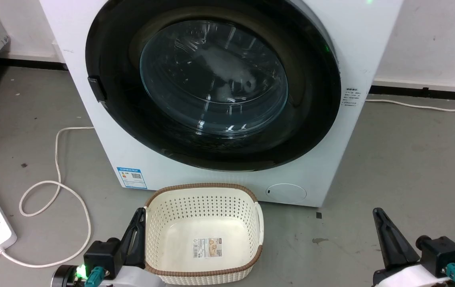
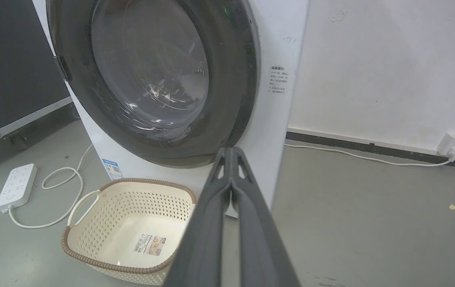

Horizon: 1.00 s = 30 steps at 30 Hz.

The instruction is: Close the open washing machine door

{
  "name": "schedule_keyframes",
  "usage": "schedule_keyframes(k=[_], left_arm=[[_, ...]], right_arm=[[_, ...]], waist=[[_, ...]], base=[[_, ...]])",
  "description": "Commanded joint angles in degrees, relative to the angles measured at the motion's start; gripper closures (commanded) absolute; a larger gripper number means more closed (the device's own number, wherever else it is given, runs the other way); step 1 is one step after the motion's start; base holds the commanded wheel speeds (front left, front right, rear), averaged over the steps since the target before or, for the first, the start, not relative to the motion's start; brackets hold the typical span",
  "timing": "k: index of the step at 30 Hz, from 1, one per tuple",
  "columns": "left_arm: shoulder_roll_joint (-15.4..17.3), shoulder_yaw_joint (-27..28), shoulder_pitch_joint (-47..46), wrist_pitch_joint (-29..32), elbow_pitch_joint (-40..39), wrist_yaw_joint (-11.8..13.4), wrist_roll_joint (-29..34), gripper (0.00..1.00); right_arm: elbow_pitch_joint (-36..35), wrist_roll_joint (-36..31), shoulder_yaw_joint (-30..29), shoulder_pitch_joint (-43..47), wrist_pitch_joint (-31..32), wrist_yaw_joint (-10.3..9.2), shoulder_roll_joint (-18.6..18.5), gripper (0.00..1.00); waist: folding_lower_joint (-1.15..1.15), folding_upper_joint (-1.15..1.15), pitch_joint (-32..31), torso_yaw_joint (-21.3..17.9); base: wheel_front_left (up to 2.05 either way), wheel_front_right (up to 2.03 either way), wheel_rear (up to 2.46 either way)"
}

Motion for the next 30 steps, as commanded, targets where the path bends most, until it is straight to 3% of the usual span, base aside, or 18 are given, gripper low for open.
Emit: schedule_keyframes(k=[1, 30], left_arm=[[0.03, 0.31, -0.81, 0.33, -0.33, 0.29, 0.56, 1.00], [0.05, 1.82, -1.36, 3.73, -1.59, 0.79, 2.35, 1.00]], right_arm=[[-0.49, -0.55, 0.09, -0.91, 0.36, -0.02, 0.22, 1.00], [-1.61, -1.80, 0.87, -1.89, 3.76, -0.03, 0.33, 1.00]], waist=[[0.00, 0.00, 0.01, -0.01], [0.00, 0.00, 0.15, -0.19]], base=[[0.00, 0.00, 0.00], [0.00, 0.00, 0.00]])
